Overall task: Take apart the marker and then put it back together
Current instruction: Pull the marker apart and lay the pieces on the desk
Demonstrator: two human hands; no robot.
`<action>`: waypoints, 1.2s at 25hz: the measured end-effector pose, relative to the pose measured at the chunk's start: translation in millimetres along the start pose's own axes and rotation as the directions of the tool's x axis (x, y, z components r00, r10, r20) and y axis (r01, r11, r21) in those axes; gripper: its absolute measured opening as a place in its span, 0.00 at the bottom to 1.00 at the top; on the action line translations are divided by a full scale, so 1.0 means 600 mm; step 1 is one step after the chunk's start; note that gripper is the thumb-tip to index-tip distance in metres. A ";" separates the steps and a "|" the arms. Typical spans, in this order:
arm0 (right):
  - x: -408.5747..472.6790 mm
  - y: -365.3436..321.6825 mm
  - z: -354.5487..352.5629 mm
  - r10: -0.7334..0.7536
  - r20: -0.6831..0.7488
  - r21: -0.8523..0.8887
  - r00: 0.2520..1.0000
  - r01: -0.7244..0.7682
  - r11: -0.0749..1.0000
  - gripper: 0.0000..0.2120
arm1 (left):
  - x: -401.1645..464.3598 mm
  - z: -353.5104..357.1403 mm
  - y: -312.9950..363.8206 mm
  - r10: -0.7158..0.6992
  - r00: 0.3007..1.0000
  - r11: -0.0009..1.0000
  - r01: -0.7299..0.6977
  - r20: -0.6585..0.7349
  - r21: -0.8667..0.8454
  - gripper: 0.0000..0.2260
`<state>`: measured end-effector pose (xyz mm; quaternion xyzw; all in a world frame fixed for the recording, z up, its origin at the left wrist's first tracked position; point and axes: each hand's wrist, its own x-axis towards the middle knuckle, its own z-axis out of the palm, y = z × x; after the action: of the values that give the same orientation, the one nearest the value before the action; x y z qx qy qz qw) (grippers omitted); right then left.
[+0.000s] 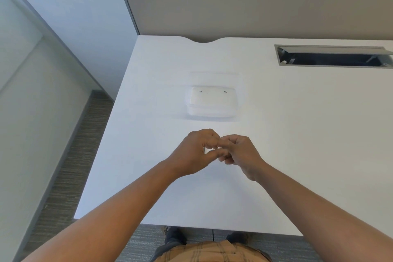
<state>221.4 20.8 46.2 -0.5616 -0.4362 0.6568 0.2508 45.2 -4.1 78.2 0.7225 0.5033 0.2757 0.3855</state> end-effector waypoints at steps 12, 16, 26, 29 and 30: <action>0.001 0.005 0.001 -0.256 -0.052 -0.406 0.965 0.214 0.888 0.04 | 0.003 -0.012 -0.030 -0.390 0.883 0.897 0.299 -0.263 -0.327 0.06; 0.002 -0.002 0.004 -0.299 0.020 -0.562 0.954 0.258 0.786 0.06 | 0.001 -0.022 -0.038 -0.417 0.887 0.860 0.314 -0.199 -0.403 0.07; -0.004 0.002 0.001 -0.332 0.114 -0.624 0.936 0.328 0.709 0.05 | -0.005 -0.027 -0.049 -0.391 0.919 0.914 0.380 -0.057 -0.141 0.07; -0.006 0.004 0.002 -0.353 0.153 -0.690 0.923 0.356 0.630 0.14 | -0.004 -0.023 -0.047 -0.396 0.917 0.918 0.395 -0.040 -0.030 0.07; -0.007 0.004 0.002 -0.362 0.156 -0.706 0.919 0.360 0.610 0.13 | -0.003 -0.022 -0.047 -0.382 0.924 0.924 0.383 -0.025 0.009 0.07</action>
<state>221.8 15.7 46.2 -0.5156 -0.7623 0.3666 0.1368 19.7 3.3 62.0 0.6099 0.6408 0.1998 0.4212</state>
